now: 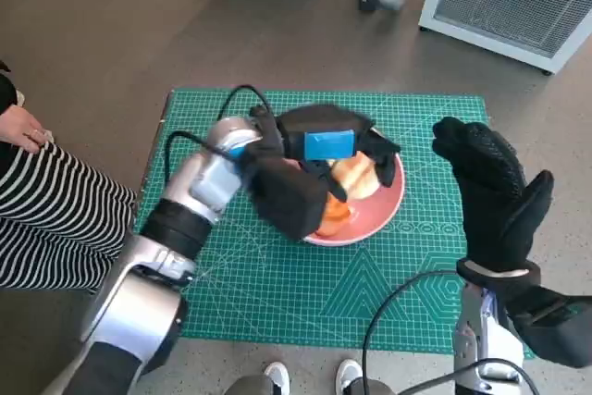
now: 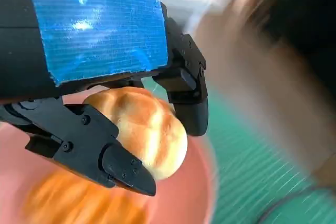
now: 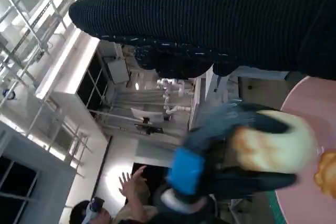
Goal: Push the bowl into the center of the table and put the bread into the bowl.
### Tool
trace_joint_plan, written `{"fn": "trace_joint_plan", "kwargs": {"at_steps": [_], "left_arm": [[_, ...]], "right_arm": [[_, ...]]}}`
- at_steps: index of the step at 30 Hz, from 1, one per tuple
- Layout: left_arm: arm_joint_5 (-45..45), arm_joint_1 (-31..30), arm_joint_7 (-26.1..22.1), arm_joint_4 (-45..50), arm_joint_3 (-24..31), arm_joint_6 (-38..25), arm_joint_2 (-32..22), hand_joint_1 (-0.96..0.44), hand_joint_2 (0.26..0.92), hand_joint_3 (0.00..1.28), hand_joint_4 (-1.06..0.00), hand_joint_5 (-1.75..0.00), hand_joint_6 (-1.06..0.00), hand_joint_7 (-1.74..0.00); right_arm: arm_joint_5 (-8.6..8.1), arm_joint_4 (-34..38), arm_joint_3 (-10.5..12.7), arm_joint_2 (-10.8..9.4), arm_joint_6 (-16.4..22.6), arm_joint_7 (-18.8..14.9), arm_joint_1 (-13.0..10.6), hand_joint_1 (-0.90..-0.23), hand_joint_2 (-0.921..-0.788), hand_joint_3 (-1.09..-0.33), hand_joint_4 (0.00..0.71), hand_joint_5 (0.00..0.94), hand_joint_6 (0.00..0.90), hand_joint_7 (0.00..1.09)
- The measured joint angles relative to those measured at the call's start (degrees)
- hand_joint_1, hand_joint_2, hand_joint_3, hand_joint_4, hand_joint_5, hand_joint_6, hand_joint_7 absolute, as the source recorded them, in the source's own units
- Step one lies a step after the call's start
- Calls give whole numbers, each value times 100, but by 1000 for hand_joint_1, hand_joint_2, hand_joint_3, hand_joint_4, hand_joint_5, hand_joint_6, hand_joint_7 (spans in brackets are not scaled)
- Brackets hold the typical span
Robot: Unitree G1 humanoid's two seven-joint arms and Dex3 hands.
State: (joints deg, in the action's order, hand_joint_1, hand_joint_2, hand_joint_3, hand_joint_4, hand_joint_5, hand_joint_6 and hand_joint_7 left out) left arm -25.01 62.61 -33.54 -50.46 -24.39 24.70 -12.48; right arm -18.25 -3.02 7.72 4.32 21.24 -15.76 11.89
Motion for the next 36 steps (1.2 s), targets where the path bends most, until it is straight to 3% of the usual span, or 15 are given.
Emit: {"fn": "trace_joint_plan", "kwargs": {"at_steps": [5,17,25,30,36], "left_arm": [[-136,-47,-338,130,-117,-668,-20,-236,880,23,-148,-42,-239,-57],[49,-529,-108,859,113,-375,-249,-569,904,37,-112,-6,-260,-28],[1162,-1029,-106,1627,965,-146,-393,-656,920,90,-143,-13,-316,-43],[2163,-1351,38,1948,1668,227,-305,-666,921,204,-190,-28,-360,-62],[3153,-1776,183,2229,2266,593,-35,-721,921,468,-226,-33,-333,-54]], "right_arm": [[20,-63,16,3,-2,32,-46,-685,-921,-652,155,1,40,473],[28,-30,66,7,-14,61,6,-692,-921,-650,162,4,40,480],[27,44,61,9,-80,60,181,-692,-921,-645,170,7,41,481],[27,50,64,41,-143,60,367,-692,-921,-642,169,6,42,480],[42,3,73,190,-265,61,605,-687,-921,-642,165,3,43,478]]}}
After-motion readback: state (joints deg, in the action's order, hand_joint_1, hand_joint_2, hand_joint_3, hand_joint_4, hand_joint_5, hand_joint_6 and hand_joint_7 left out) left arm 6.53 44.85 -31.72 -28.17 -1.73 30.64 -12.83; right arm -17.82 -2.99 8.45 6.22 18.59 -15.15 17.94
